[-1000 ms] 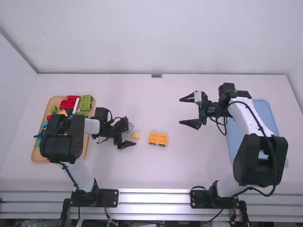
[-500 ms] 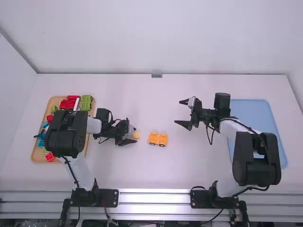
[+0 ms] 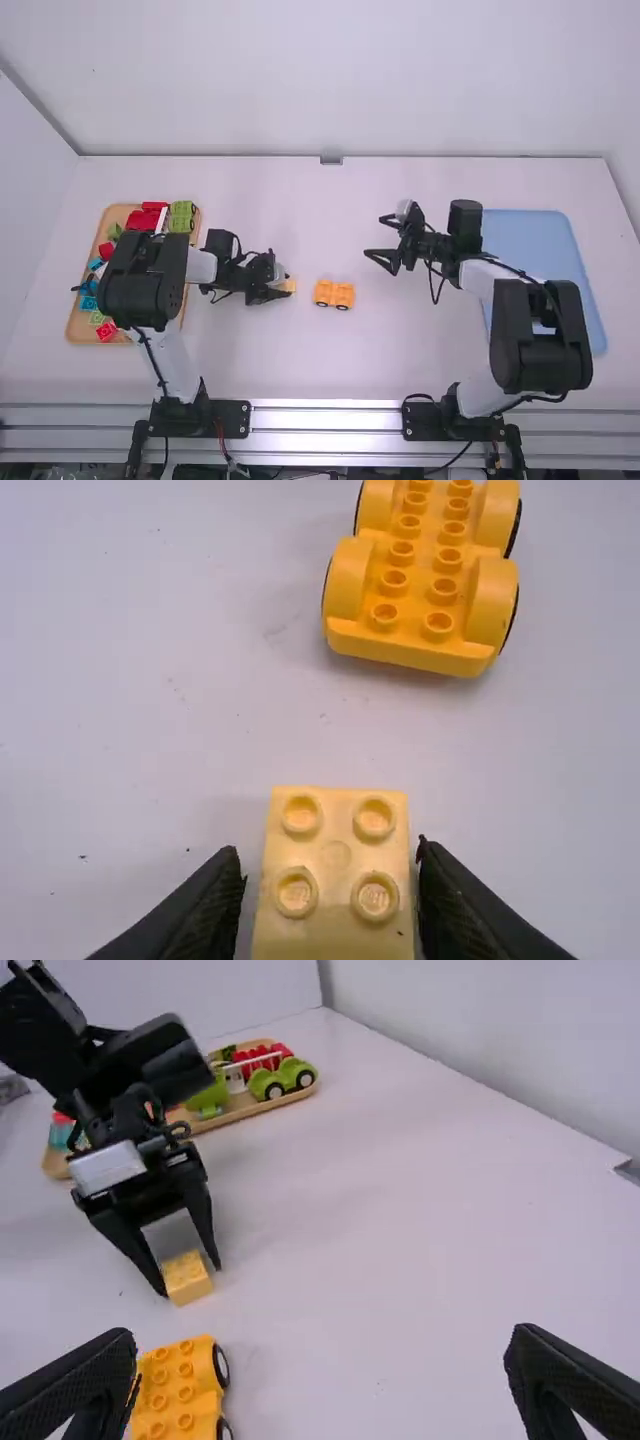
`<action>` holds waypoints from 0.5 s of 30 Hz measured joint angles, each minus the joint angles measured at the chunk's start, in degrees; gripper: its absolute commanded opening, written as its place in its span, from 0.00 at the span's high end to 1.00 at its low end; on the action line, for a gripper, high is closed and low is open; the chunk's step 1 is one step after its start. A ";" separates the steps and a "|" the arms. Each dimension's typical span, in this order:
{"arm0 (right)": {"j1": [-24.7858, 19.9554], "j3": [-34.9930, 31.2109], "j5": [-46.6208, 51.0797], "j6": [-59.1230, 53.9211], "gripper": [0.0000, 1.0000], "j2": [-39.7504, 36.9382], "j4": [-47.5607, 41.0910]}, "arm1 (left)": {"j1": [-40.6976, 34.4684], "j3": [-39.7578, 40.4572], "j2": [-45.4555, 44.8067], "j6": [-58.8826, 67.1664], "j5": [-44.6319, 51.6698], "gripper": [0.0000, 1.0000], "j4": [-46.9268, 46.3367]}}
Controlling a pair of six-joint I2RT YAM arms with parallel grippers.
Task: Assemble lego blocks to make yellow taxi
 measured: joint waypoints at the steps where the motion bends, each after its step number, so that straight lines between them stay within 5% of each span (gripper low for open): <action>1: 0.37 0.00 -0.02 0.20 0.01 0.00 0.13 | 0.02 0.00 0.00 -0.04 -0.02 0.56 -0.02; 7: 2.54 0.00 0.00 0.81 0.02 0.00 0.33 | 0.02 0.00 0.00 0.02 -0.13 0.75 0.33; 15: 2.58 0.00 0.17 0.55 0.02 0.00 -2.47 | 0.02 1.40 -0.09 1.99 -0.50 0.75 -4.39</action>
